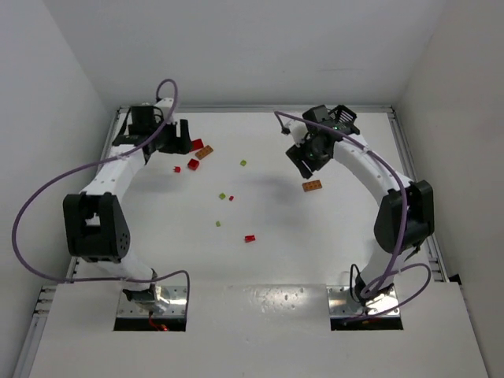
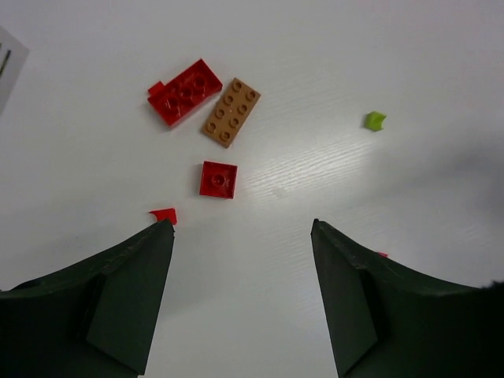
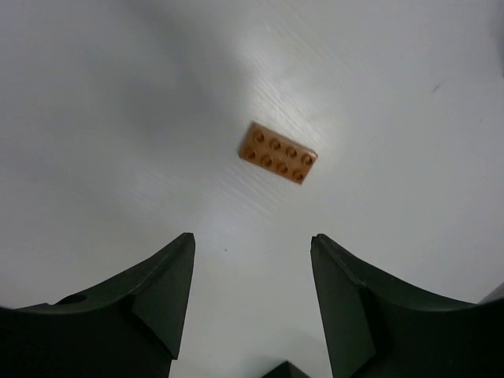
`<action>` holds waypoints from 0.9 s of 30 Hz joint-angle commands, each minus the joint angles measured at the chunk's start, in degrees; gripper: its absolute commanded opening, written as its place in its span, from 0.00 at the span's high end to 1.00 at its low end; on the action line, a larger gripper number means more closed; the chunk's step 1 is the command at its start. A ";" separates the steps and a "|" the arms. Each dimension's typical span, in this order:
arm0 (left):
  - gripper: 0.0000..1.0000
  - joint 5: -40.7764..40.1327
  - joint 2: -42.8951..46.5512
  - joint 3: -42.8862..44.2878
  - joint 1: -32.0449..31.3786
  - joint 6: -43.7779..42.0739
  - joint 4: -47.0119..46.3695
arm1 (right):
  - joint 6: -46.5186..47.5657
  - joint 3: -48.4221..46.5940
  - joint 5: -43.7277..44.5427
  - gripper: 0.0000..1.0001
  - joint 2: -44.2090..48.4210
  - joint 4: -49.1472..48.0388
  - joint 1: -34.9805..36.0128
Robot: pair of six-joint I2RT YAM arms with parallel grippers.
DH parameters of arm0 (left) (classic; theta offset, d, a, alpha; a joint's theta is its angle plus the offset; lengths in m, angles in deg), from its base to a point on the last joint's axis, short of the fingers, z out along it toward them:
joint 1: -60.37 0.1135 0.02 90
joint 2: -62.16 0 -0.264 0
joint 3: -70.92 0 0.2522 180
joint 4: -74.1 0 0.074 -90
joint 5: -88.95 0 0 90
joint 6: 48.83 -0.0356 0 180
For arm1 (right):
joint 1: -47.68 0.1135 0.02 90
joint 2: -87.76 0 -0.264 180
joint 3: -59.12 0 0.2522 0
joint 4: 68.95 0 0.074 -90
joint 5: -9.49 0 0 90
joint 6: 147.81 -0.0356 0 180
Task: Sort the legos into containers by color
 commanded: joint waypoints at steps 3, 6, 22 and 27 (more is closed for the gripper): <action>0.24 -12.62 -10.87 9.56 -4.68 -3.45 -0.18 | -0.38 3.33 -0.65 0.39 2.10 0.48 -3.89; 0.23 -13.25 -20.72 19.58 -4.08 -7.56 6.39 | -0.38 3.86 -0.65 0.39 2.71 1.18 -5.90; 0.23 -8.24 -42.64 44.48 -1.61 -14.87 13.62 | -0.38 4.39 -3.45 0.39 3.24 2.24 -13.21; 0.23 -4.38 -40.88 42.64 -1.61 -16.80 15.73 | 0.14 3.87 -4.86 0.39 2.18 2.24 -13.21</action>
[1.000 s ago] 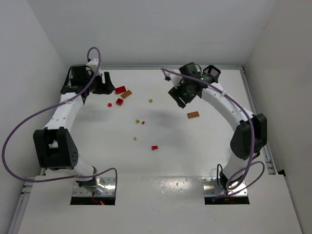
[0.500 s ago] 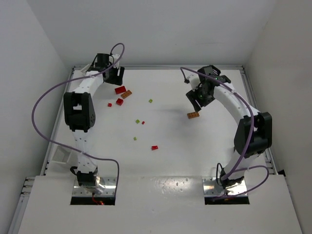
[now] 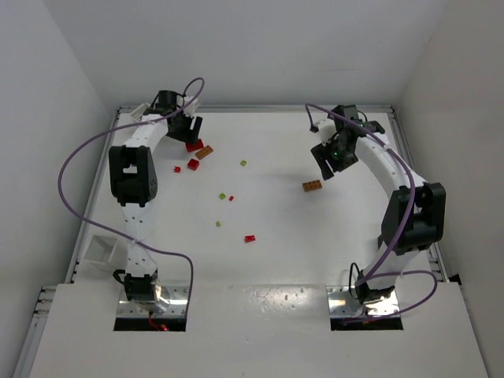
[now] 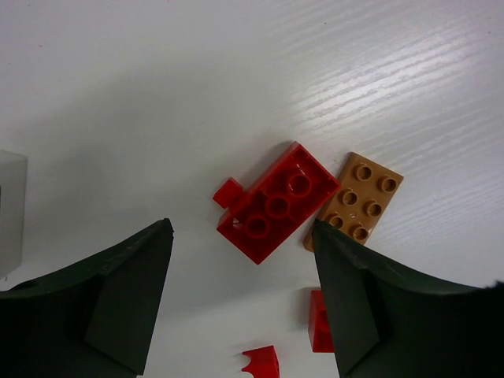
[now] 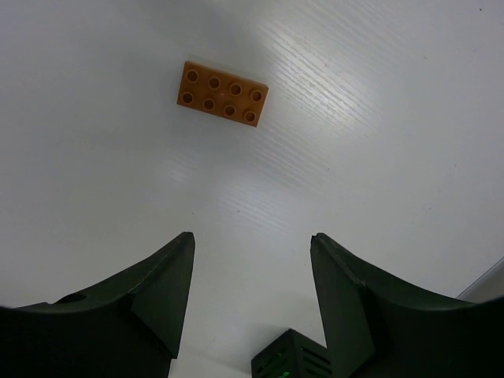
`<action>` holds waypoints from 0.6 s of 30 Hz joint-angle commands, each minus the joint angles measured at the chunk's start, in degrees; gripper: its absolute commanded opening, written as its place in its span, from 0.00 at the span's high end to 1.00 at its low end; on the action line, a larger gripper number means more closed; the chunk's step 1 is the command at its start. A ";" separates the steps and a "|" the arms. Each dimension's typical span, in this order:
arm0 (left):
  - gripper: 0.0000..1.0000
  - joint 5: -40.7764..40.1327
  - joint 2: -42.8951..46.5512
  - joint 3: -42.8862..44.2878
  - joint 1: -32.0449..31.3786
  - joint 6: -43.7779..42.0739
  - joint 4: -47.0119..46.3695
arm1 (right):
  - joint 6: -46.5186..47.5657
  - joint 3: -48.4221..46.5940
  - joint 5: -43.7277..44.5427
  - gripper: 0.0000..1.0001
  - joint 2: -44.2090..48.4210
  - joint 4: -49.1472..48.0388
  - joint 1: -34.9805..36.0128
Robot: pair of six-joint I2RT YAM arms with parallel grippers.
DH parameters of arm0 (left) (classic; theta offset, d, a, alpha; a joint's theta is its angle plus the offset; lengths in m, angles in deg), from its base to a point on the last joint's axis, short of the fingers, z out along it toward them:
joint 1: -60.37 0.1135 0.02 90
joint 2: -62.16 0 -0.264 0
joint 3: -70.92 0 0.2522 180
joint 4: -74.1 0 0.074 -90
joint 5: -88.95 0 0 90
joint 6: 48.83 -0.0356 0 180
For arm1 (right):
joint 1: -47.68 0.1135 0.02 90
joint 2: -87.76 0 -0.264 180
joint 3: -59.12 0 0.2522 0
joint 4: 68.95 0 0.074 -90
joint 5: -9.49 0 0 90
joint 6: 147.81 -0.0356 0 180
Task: Sort the legos into containers by color
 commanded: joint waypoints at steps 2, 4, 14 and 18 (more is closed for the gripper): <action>0.23 3.81 3.51 -0.49 0.25 -2.90 1.11 | 0.13 -1.36 -2.55 0.39 -0.15 0.14 -0.03; 0.23 3.19 3.52 -0.50 0.25 -2.91 1.11 | 0.13 -1.89 -3.08 0.39 -0.86 0.14 -0.03; 0.25 3.19 -3.07 4.60 0.25 -4.04 2.16 | 0.13 -1.89 -3.61 0.39 -1.48 0.14 -0.03; 0.29 3.19 -3.07 4.07 0.25 -4.58 2.16 | 0.13 -1.89 -3.61 0.39 -1.48 0.14 -0.03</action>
